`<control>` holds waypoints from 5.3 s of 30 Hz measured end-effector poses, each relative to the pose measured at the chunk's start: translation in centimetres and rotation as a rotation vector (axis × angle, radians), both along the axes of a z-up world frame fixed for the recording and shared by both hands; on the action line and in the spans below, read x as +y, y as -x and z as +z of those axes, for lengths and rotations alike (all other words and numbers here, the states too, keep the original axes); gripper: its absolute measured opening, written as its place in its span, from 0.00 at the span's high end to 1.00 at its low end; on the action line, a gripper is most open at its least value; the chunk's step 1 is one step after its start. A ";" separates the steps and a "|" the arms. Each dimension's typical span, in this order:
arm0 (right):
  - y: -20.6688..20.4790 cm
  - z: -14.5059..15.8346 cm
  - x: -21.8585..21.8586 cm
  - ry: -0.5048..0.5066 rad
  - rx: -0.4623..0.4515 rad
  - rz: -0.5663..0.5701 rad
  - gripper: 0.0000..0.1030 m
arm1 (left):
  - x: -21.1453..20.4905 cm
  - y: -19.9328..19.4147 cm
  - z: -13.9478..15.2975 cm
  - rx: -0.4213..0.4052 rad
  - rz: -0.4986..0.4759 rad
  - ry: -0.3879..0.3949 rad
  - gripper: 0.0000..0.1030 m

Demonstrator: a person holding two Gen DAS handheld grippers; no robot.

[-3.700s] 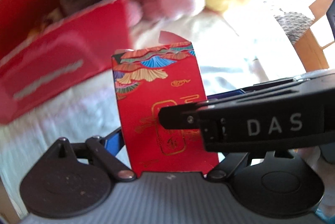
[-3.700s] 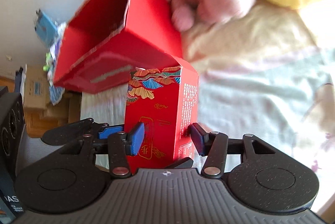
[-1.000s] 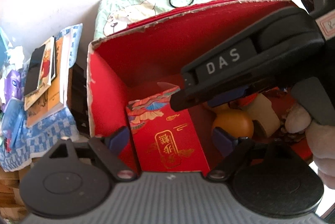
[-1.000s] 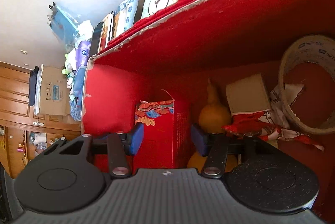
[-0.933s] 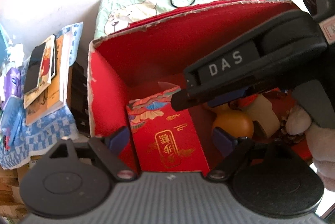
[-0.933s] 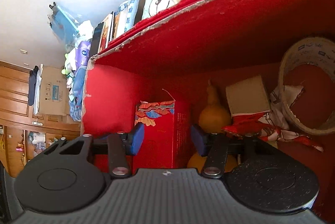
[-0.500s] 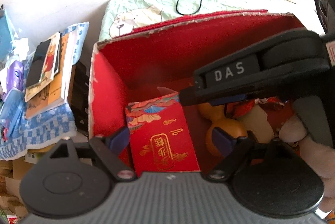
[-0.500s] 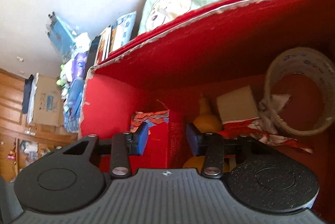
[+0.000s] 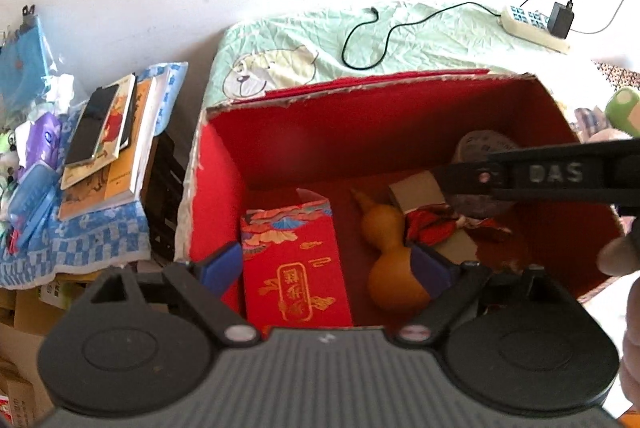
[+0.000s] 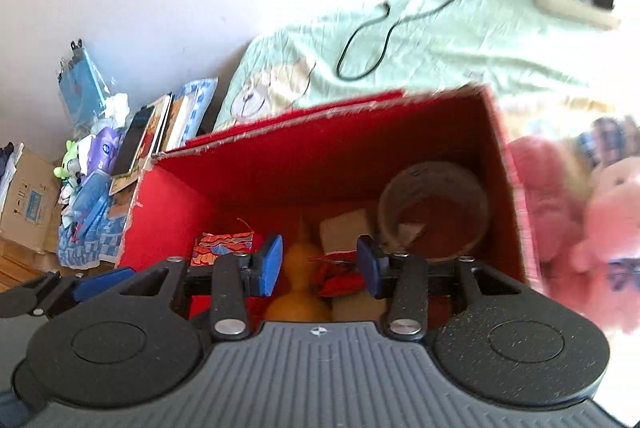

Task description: Organize objects

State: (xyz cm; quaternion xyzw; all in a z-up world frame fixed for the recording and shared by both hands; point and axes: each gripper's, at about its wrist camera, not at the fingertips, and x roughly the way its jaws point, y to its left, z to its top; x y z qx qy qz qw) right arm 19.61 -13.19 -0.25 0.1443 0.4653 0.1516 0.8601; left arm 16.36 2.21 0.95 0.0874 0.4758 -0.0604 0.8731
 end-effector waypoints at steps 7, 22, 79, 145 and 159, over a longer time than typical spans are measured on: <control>3.0 2.4 -2.0 0.033 -0.067 -0.029 0.53 | -1.1 2.1 1.3 0.002 0.028 0.045 0.11; 9.2 4.2 -5.3 0.081 -0.179 -0.045 0.38 | -4.2 7.9 2.2 -0.016 0.133 0.069 0.03; 14.0 0.4 1.4 0.096 0.114 -0.169 0.38 | 2.0 9.4 -1.5 0.146 0.019 0.005 0.02; 10.6 3.8 0.0 0.090 -0.072 -0.255 0.40 | 0.7 4.2 1.3 0.003 0.011 0.034 0.02; 9.8 3.2 2.0 0.105 -0.067 -0.198 0.40 | 3.2 4.7 0.9 -0.001 0.098 0.021 0.02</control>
